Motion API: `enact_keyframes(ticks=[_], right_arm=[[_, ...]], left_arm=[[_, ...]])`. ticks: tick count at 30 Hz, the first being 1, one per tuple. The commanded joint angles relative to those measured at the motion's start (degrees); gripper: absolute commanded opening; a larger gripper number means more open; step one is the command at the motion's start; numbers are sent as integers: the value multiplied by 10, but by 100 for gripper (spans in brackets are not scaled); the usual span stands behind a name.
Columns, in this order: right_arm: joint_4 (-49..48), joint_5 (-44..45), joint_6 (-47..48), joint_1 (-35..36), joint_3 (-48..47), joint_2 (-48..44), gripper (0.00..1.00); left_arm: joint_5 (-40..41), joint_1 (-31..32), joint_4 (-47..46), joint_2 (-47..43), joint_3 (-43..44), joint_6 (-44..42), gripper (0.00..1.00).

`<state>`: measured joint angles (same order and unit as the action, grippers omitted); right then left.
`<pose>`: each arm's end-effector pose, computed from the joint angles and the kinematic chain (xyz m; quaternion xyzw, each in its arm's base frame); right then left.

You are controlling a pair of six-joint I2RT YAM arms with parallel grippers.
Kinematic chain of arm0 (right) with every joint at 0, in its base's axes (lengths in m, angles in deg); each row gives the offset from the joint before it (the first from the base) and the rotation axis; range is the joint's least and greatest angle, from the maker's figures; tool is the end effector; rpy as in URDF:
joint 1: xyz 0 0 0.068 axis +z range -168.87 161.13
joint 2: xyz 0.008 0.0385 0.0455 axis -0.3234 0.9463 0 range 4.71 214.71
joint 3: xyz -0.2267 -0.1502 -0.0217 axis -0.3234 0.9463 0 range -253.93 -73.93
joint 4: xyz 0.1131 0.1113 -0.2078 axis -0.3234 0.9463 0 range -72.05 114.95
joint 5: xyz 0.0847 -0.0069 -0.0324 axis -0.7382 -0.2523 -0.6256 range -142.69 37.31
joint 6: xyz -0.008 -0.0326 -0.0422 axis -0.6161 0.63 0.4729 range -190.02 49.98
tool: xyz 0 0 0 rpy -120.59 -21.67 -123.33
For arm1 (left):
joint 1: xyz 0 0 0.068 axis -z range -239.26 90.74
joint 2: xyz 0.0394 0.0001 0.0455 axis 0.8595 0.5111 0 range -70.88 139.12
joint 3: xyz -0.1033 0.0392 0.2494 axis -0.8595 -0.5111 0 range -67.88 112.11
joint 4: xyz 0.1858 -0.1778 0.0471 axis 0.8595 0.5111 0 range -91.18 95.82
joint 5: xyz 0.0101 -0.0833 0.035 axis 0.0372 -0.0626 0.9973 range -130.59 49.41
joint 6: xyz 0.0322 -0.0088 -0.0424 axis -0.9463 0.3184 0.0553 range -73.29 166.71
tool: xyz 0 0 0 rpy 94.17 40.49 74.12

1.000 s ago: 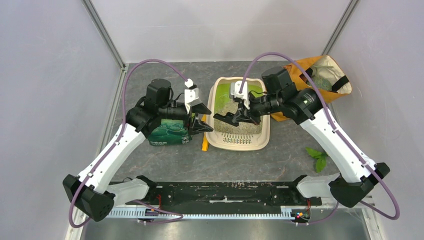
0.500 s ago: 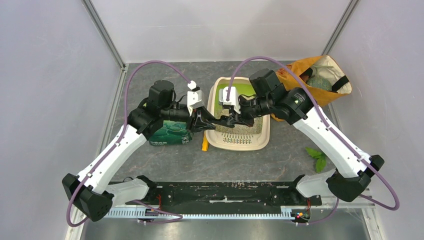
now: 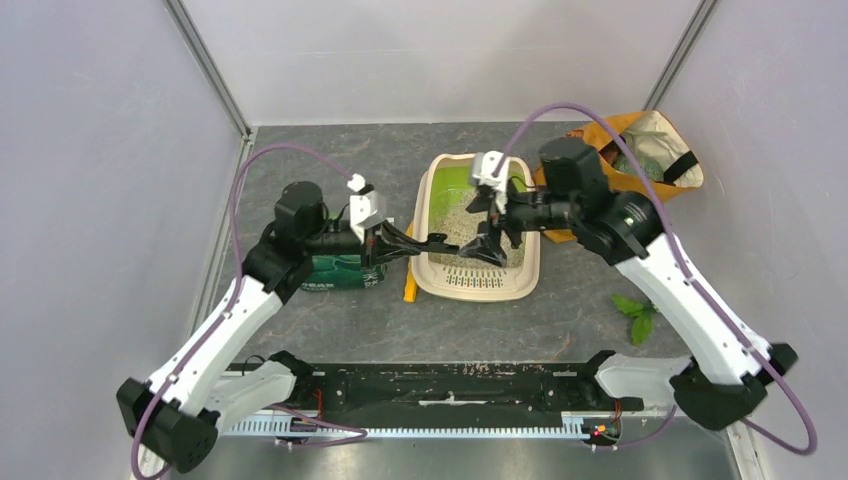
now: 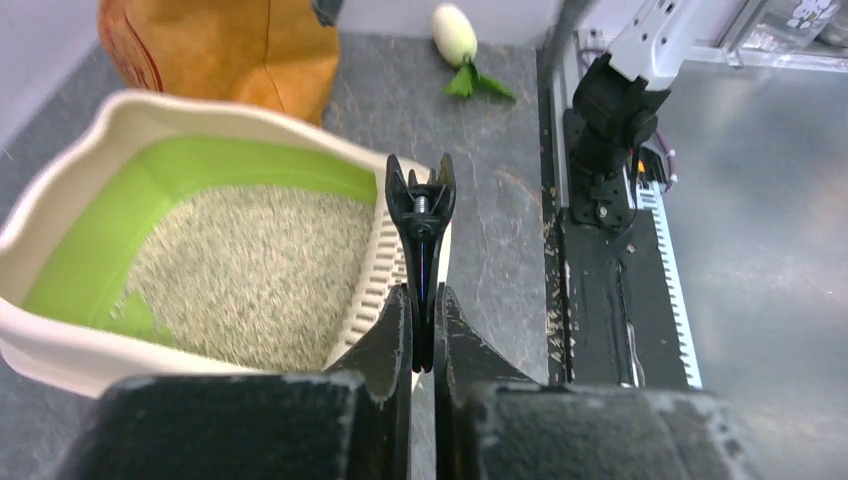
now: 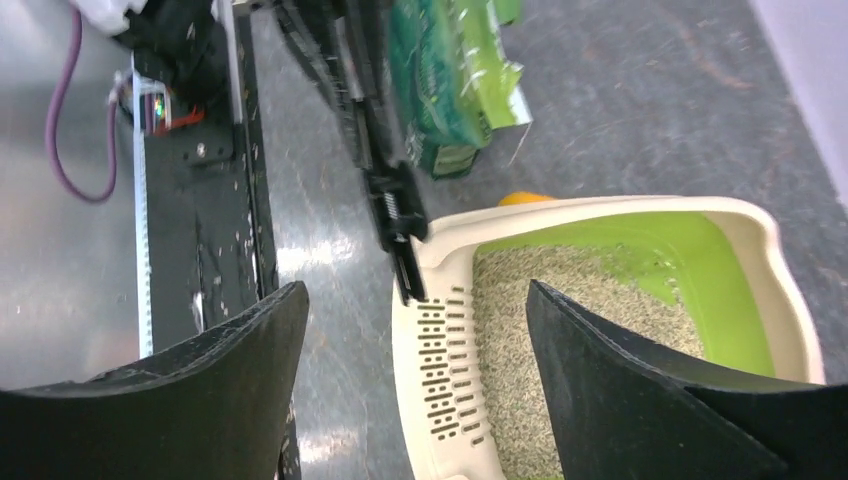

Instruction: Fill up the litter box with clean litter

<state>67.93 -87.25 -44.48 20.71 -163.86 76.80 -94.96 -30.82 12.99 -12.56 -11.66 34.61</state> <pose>0.1731 0.1691 0.4419 -0.5708 0.6271 0.3145 0.4266 0.1791 -0.1299 0.3625 0.5037 0.5726 -0.4376 0.4763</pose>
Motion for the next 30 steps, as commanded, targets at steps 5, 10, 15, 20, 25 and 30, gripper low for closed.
enact_keyframes(ticks=[5,10,15,20,25,30], right_arm=[[-190,-82,-152,-19,55,-61,90],[-229,-115,-160,-10,70,-57,91],[-227,-109,-151,-2,71,-42,87],[-215,-101,-131,8,63,-29,74],[-202,-93,-114,18,57,-23,66],[-193,-84,-111,22,51,-19,58]], left_arm=[[-54,-4,-200,-71,-46,48,2],[-54,-4,-205,-61,-38,52,2],[-56,-4,-206,-63,-37,54,2],[-58,-4,-206,-64,-38,59,2],[-60,-4,-206,-61,-38,61,2],[-63,-4,-206,-58,-37,64,2]])
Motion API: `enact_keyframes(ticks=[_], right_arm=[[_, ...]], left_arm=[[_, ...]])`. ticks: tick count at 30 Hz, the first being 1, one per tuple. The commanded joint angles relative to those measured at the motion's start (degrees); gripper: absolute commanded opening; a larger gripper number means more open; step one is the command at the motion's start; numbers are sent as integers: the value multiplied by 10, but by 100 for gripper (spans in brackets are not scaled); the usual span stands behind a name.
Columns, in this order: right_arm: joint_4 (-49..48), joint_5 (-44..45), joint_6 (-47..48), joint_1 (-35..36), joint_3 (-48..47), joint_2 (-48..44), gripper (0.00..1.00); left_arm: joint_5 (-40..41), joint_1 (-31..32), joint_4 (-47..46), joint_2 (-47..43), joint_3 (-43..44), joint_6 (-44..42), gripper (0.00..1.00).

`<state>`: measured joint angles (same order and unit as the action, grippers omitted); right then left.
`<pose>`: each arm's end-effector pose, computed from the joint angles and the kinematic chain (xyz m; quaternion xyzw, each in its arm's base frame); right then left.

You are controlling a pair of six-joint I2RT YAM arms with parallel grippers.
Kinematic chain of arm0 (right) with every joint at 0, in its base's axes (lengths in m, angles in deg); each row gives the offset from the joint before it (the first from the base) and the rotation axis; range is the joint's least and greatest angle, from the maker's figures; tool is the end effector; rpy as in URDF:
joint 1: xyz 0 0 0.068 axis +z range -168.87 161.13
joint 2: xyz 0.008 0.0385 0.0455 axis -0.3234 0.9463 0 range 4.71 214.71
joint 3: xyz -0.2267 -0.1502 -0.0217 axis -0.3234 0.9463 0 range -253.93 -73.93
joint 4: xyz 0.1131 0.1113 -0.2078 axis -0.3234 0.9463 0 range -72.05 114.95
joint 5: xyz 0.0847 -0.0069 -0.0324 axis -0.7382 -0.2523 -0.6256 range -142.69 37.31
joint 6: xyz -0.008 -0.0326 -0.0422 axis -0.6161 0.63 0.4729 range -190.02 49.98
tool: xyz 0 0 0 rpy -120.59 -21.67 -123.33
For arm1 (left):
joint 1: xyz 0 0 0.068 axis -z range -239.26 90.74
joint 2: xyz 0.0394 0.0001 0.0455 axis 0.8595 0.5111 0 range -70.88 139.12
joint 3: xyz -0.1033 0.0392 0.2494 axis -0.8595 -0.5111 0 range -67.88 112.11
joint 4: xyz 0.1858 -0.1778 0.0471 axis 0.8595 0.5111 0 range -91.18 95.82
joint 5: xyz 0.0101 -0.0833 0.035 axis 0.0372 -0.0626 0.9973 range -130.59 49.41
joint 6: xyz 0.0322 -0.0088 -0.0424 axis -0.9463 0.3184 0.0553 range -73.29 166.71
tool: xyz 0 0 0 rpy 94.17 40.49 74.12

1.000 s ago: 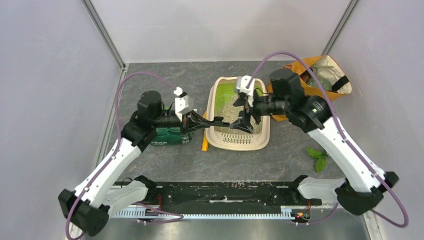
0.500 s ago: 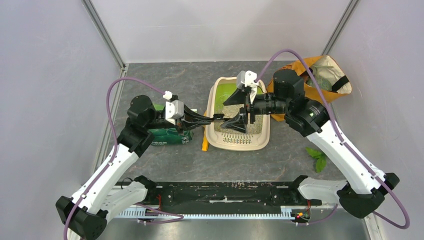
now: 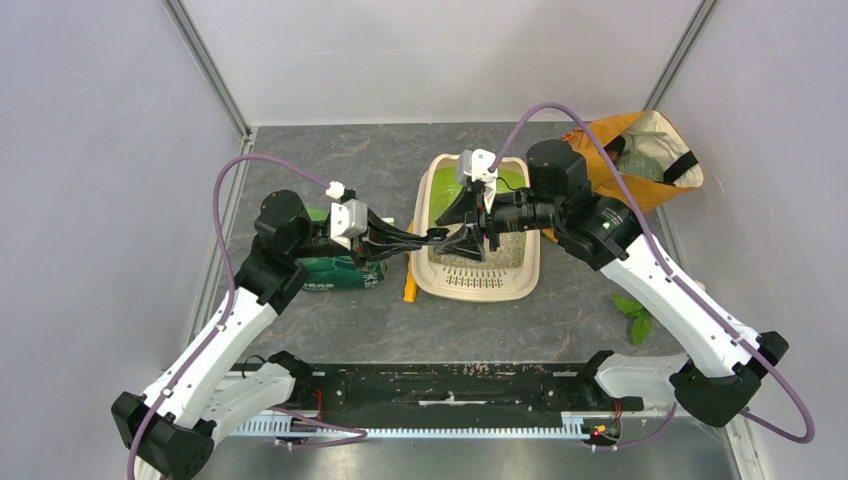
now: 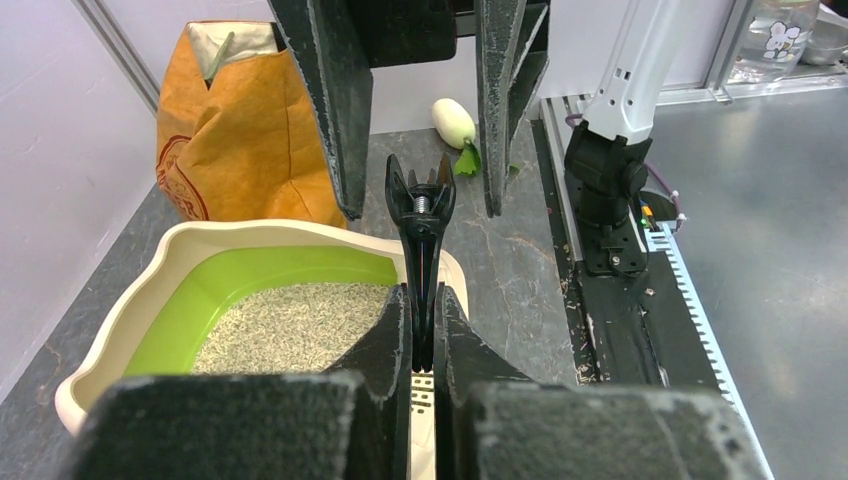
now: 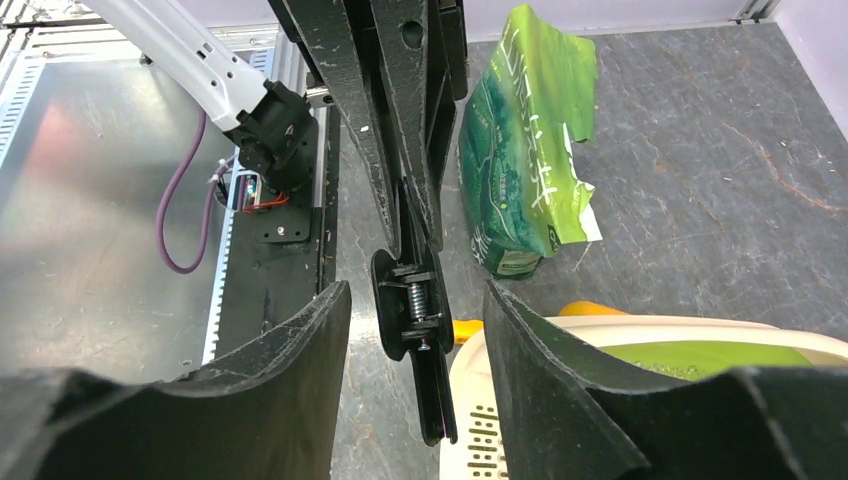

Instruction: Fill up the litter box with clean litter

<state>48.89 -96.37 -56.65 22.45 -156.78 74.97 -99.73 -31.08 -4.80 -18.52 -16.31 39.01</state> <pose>0.1728 0.1844 0.4425 -0.5391 0.5685 0.4240 0.4543 0.1591 -0.1198 0.3837 0.5248 0.4604 -0.4467 0.5595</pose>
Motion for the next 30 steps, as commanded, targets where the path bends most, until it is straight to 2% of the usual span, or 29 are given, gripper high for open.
enact_keyframes(ticks=[1,5,7,8,10,11,14,18,20,22,25,28,30], right_arm=[[-3,9,10,6,-21,1,57],[-3,14,13,7,-25,3,48],[-4,17,11,8,-26,2,39],[-4,17,10,8,-26,3,29],[-2,29,12,7,-28,4,9],[4,38,15,7,-30,4,0],[27,50,37,1,-38,8,0],[51,43,72,-8,-42,15,0],[52,40,93,-12,-47,24,0],[56,38,115,-16,-59,39,0],[68,30,147,-24,-88,72,0],[72,22,175,-26,-106,97,0],[73,16,185,-26,-120,120,0]], left_arm=[[-15,-1,-28,2,10,21,2],[-18,-1,-28,4,11,22,2],[-18,-1,-26,5,11,23,2],[-14,-1,-20,5,13,23,10],[15,-3,29,4,31,15,44],[23,-7,79,2,43,0,54],[21,-48,200,-4,87,-64,65],[-41,-180,342,-4,137,-163,72],[-61,-258,475,23,183,-286,73],[-51,-315,648,70,249,-465,73],[-33,-370,830,159,341,-653,72],[12,-386,930,223,392,-784,73],[42,-388,960,240,390,-856,73]])
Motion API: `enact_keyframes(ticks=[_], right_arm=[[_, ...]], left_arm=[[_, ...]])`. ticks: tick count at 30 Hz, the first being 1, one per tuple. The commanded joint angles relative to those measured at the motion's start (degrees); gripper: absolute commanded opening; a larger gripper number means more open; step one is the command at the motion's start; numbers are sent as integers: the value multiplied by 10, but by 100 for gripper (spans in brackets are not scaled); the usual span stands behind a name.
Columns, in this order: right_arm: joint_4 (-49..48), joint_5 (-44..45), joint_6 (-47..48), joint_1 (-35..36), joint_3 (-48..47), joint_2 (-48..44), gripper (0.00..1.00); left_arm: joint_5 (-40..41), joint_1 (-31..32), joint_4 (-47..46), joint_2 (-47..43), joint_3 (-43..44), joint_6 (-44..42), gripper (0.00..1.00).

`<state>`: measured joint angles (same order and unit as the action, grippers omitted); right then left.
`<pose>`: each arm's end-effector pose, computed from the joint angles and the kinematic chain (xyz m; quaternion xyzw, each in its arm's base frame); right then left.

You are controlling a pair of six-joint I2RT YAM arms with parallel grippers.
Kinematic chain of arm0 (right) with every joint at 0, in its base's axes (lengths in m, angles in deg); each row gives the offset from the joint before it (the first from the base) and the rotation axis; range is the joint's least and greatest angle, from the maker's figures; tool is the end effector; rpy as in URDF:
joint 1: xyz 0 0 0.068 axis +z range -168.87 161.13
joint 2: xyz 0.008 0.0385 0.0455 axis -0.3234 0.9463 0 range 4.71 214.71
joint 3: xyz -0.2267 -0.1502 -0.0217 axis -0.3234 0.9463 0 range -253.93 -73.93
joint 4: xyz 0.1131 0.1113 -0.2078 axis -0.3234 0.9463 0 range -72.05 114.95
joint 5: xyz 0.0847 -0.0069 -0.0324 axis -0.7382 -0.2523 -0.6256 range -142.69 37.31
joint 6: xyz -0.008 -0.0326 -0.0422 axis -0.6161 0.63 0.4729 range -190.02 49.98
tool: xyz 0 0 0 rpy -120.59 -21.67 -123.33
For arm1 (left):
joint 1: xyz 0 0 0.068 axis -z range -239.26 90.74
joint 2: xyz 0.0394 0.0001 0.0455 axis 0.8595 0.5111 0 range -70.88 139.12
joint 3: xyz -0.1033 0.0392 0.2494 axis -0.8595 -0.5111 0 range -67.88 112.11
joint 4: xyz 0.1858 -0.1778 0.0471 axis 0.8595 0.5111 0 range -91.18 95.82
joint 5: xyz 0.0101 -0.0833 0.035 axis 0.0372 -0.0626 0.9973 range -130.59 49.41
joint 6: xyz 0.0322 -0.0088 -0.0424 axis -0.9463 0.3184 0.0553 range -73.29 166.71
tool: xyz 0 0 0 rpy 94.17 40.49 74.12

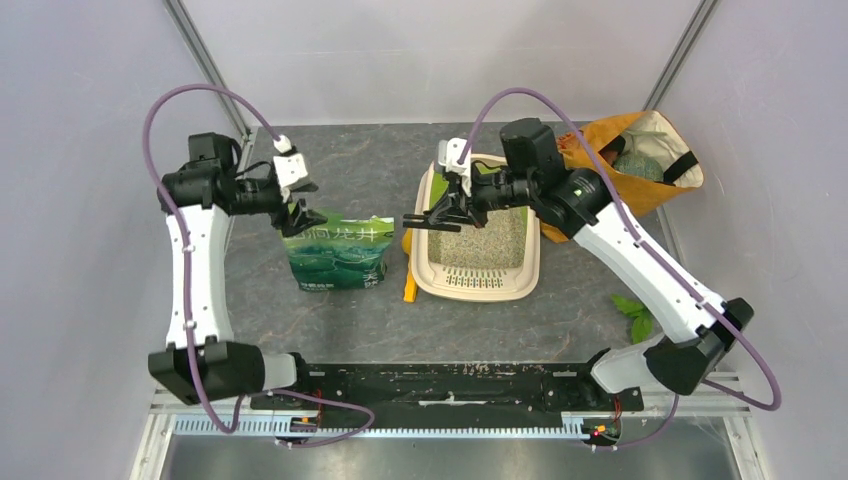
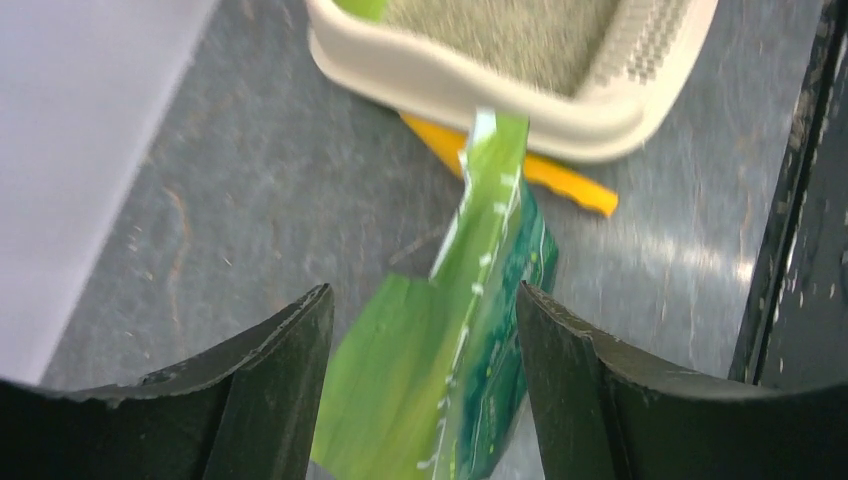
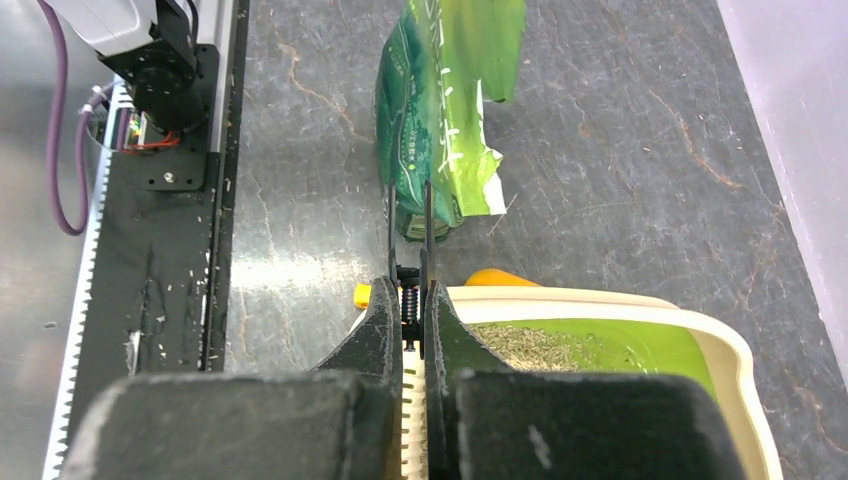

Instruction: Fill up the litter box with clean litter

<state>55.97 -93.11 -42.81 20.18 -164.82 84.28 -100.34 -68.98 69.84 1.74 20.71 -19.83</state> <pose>0.2115 0.2011 0.4346 -0.5884 0.5700 0.3434 0.4594 0.2150 0.0057 0.4151 0.5251 0.6563 -0.2129 0.4982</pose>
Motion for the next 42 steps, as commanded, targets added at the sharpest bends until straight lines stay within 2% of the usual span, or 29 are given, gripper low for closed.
enact_keyframes(ticks=[1,7,12,19,24,31,42], right_arm=[[2,-19,49,-3,-44,35,0],[-31,-29,64,1,-57,87,0],[-32,-28,91,8,-79,131,0],[-76,-22,109,33,-78,172,0],[-117,11,109,57,-77,194,0],[-129,49,126,91,-86,219,0],[-175,103,128,113,-90,248,0]], left_arm=[[57,-9,208,39,10,-285,73],[57,-10,143,37,-43,-319,72],[62,-10,160,57,-51,-365,69],[85,-10,138,77,-83,-385,64],[70,-10,134,79,-85,-386,45],[63,-10,108,72,-91,-364,24],[58,-10,109,73,-91,-358,11]])
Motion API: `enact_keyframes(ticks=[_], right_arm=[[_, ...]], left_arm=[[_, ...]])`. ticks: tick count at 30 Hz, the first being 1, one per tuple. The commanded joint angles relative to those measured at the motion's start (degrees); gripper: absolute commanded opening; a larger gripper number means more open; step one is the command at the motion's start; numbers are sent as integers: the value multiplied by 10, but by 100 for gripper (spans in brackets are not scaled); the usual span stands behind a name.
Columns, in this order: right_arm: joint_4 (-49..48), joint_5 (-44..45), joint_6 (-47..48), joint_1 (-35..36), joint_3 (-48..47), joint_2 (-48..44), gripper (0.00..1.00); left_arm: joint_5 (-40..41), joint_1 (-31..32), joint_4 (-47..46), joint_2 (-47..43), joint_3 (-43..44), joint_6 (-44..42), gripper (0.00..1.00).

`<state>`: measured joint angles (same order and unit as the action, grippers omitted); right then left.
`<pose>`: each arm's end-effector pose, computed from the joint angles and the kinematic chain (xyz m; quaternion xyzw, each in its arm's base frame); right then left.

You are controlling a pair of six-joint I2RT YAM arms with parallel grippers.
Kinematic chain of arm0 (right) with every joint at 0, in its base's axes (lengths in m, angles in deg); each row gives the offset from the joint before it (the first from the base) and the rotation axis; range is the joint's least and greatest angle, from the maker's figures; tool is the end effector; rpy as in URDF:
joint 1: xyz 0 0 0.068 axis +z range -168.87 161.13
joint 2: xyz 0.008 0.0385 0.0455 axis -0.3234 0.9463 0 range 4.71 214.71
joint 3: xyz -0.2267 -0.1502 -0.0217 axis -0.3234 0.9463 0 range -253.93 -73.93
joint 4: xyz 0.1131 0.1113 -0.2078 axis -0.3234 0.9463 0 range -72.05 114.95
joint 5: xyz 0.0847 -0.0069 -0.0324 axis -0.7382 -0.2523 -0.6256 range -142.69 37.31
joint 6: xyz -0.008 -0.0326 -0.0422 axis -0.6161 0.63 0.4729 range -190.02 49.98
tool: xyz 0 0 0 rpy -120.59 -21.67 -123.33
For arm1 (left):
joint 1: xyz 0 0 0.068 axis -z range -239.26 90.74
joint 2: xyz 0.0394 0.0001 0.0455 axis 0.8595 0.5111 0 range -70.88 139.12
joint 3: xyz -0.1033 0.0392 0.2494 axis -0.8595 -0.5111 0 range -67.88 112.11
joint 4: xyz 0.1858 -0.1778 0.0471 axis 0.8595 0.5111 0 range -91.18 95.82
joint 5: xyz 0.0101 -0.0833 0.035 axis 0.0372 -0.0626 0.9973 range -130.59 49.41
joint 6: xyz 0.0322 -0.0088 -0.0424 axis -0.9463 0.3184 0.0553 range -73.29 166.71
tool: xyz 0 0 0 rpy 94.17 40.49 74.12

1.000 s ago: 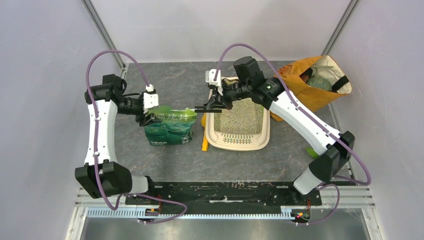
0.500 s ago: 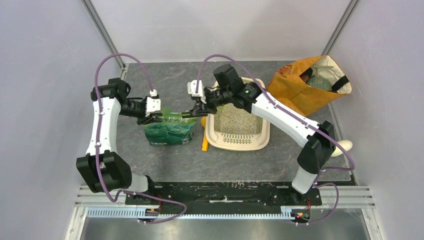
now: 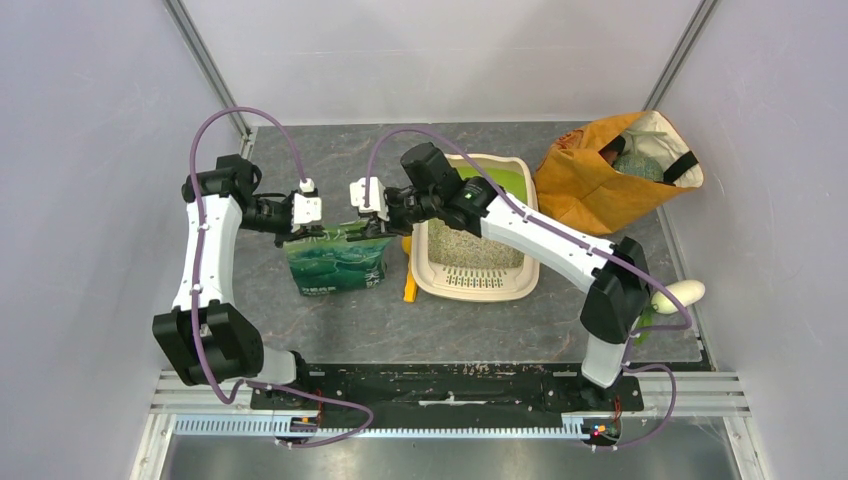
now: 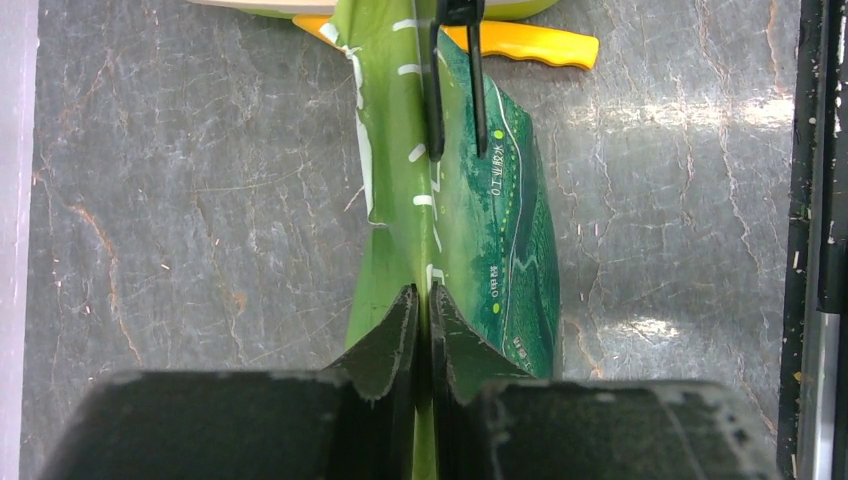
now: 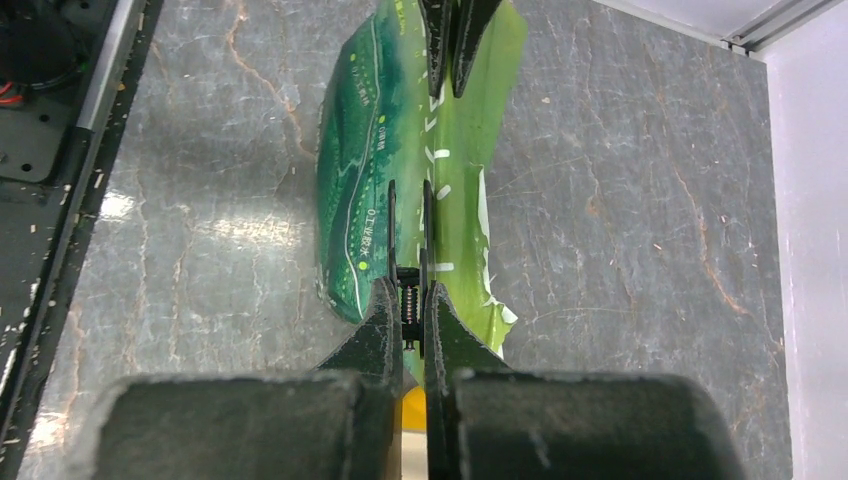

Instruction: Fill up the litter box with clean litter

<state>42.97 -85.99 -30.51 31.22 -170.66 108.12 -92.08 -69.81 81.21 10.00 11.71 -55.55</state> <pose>0.2545 0.3345 0.3469 -0.6886 0.4954 0.2922 0.4415 0.2361 0.0157 0.3330 0.6621 0.6092 -0.1985 0.3887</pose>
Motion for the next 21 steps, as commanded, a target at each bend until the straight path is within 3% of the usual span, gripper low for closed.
enact_keyframes(ticks=[1,5,21], right_arm=[[-47,35,4,3,-31,9,0],[-50,36,-3,4,-32,-5,0],[-40,33,21,3,-42,-25,0]], left_arm=[[-24,-2,-4,-11,-2,0,10],[-24,-1,-4,-12,-4,-3,2],[-35,-2,-4,-26,-15,-33,2]])
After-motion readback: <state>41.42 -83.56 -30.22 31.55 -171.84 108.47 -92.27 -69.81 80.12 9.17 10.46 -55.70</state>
